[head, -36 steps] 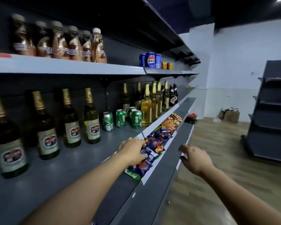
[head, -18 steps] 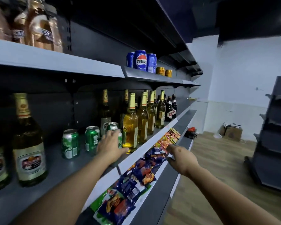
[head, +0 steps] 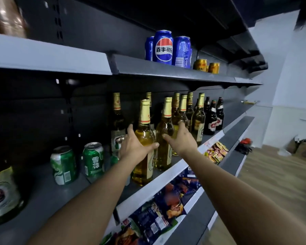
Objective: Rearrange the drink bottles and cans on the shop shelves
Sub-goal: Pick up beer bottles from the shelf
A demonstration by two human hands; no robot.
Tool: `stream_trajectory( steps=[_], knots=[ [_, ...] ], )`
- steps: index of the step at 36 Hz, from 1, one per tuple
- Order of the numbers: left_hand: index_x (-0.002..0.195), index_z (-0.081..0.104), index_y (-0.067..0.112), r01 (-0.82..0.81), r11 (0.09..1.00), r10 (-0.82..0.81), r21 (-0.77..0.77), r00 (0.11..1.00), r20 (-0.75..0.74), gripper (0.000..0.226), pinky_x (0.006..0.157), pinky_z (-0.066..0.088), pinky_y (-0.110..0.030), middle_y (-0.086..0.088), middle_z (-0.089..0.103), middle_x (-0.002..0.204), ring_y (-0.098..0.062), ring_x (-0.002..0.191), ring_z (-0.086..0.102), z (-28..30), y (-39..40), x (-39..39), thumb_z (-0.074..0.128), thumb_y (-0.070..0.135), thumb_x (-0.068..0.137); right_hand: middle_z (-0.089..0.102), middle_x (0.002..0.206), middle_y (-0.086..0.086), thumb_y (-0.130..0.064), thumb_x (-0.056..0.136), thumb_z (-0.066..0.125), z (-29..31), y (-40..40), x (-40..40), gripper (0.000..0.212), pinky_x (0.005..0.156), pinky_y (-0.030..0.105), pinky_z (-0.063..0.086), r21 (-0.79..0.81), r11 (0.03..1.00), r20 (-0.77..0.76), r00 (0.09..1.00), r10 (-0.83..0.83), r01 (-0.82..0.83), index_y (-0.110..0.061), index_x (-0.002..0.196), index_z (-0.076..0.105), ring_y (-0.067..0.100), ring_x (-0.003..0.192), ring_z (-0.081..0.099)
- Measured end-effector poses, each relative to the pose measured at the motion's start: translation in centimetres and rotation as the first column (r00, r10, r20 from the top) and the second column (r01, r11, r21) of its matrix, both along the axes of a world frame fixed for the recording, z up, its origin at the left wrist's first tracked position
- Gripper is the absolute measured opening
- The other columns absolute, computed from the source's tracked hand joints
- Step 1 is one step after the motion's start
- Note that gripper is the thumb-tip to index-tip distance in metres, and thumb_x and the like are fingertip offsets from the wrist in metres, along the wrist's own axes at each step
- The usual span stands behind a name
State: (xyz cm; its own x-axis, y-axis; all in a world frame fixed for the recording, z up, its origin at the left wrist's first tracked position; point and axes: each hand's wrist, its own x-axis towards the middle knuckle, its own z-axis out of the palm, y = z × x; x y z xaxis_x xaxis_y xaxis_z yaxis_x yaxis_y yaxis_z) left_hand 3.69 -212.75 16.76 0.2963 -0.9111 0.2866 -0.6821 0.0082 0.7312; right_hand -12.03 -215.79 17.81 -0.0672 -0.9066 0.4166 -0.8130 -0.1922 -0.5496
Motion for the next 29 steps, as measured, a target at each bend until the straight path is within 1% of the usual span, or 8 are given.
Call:
stream_trajectory(
  steps=[5,9,14,17,19,24,26,29],
  knots=[
    [0.136,0.031,0.025,-0.086,0.995,0.086,-0.054,0.996,-0.01,0.091,0.088,0.048,-0.038,0.001,0.054,0.129,-0.024,0.117,0.054,-0.9,-1.0,-1.1,0.08,0.053,0.064,0.043,0.145,0.01,-0.051,0.08,0.069,0.1,-3.2,-0.6,0.095,0.101,0.046,0.042,0.065,0.989,0.148,0.982,0.12,-0.131,-0.016,0.148,0.014,0.03,0.131,0.044],
    [0.124,0.039,0.026,-0.172,0.981,0.172,-0.087,0.985,-0.004,0.075,0.083,0.048,-0.032,0.005,0.059,0.116,-0.02,0.108,0.057,-0.8,-0.9,-1.7,0.08,0.049,0.066,0.044,0.145,0.009,-0.049,0.073,0.076,-0.9,-5.5,-0.8,0.103,0.103,0.05,0.043,0.16,0.953,0.243,0.946,0.215,-0.258,-0.019,0.147,0.012,0.029,0.13,0.046],
    [0.122,0.04,0.031,-0.271,0.95,0.277,-0.157,0.961,0.016,0.074,0.081,0.052,-0.039,0.008,0.06,0.115,-0.019,0.104,0.06,-1.0,0.3,-2.8,0.079,0.053,0.063,0.047,0.14,0.008,-0.041,0.078,0.075,-2.3,-6.2,-1.1,0.089,0.095,0.045,0.048,0.097,0.968,0.132,0.967,0.218,-0.231,-0.018,0.143,0.02,0.03,0.12,0.054],
    [0.118,0.04,0.032,-0.316,0.925,0.324,-0.212,0.946,0.005,0.07,0.077,0.051,-0.038,0.008,0.059,0.112,-0.019,0.1,0.059,-0.9,1.8,-3.3,0.078,0.053,0.063,0.041,0.143,0.009,-0.044,0.076,0.076,-2.0,-6.3,-1.7,0.092,0.098,0.048,0.046,0.101,0.963,0.145,0.961,0.234,-0.25,-0.014,0.144,0.021,0.031,0.122,0.051],
    [0.116,0.04,0.032,-0.343,0.905,0.347,-0.253,0.937,-0.032,0.067,0.074,0.05,-0.037,0.008,0.058,0.109,-0.017,0.097,0.059,-0.5,2.9,-3.4,0.077,0.053,0.063,0.04,0.139,0.01,-0.044,0.075,0.077,-1.7,-5.9,-2.0,0.087,0.097,0.049,0.046,0.103,0.961,0.127,0.962,0.241,-0.255,-0.013,0.14,0.028,0.031,0.122,0.049],
    [0.112,0.04,0.032,-0.421,0.859,0.414,-0.29,0.906,-0.09,0.063,0.068,0.039,-0.03,0.009,0.057,0.108,-0.012,0.09,0.054,1.7,6.1,-2.2,0.075,0.054,0.064,0.047,0.121,0.009,-0.046,0.072,0.078,-1.9,-3.0,-1.9,0.073,0.083,0.046,0.048,-0.063,0.969,0.072,0.967,0.243,-0.239,-0.014,0.121,0.037,0.033,0.107,0.055],
    [0.111,0.041,0.03,-0.45,0.845,0.443,-0.289,0.891,-0.093,0.064,0.071,0.041,-0.031,0.008,0.057,0.109,-0.015,0.094,0.056,2.4,7.3,-1.2,0.075,0.055,0.063,0.051,0.12,0.009,-0.046,0.071,0.078,-1.7,-1.5,-1.5,0.074,0.083,0.046,0.048,-0.125,0.953,0.069,0.955,0.287,-0.277,-0.015,0.123,0.036,0.034,0.107,0.056],
    [0.115,0.042,0.028,-0.466,0.836,0.482,-0.29,0.876,-0.016,0.069,0.076,0.047,-0.034,0.007,0.057,0.112,-0.019,0.102,0.057,2.7,9.1,0.6,0.074,0.057,0.061,0.06,0.114,0.007,-0.051,0.07,0.076,-0.6,1.1,-0.4,0.078,0.083,0.045,0.05,-0.158,0.922,0.069,0.927,0.368,-0.354,-0.018,0.126,0.034,0.034,0.103,0.06]
  ],
)
